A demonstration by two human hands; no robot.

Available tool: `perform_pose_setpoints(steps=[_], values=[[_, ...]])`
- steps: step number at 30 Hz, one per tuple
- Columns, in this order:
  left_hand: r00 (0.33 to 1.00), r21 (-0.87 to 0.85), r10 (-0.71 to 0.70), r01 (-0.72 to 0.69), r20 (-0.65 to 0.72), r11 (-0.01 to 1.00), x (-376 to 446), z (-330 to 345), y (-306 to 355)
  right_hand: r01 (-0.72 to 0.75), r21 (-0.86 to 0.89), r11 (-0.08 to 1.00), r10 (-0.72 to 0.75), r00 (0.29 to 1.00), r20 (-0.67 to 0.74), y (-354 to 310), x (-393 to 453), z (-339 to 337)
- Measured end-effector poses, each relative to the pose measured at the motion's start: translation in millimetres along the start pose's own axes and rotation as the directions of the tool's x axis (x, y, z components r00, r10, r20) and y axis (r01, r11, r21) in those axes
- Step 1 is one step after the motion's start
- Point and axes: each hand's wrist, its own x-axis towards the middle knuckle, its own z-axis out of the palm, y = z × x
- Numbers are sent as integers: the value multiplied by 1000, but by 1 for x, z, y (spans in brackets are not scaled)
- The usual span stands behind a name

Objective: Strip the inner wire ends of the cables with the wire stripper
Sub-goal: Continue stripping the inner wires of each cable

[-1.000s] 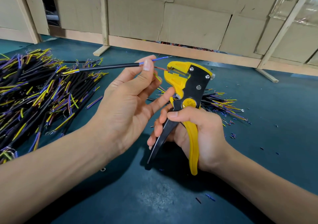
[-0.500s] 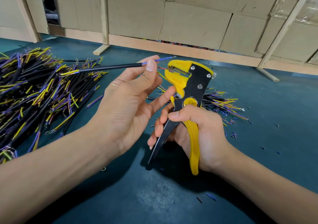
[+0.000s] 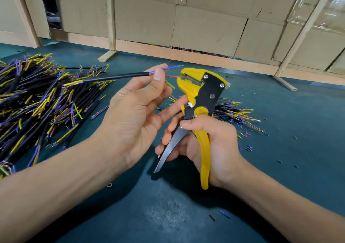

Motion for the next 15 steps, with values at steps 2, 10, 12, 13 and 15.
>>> perform_pose_setpoints(steps=[2, 10, 12, 13, 15], values=[[1000, 21, 13, -12, -16, 1000, 0, -1, 1, 1, -14, 1000, -1, 999, 54, 0, 1, -2], [998, 246, 44, -29, -53, 969, 18, -9, 16, 92, 58, 994, -89, 995, -54, -5, 4, -9], [999, 481, 35, -21, -20, 877, 26, -11, 29, 166, 51, 985, -158, 978, -137, -12, 3, -14], [1000, 633, 2, -16, 24, 774, 30, -10, 35, 215, 51, 975, -203, 963, -176, -17, 3, -17], [989, 905, -81, -81, 126, 417, 41, -8, 37, 301, 68, 951, -277, 931, -237, -25, 3, -22]])
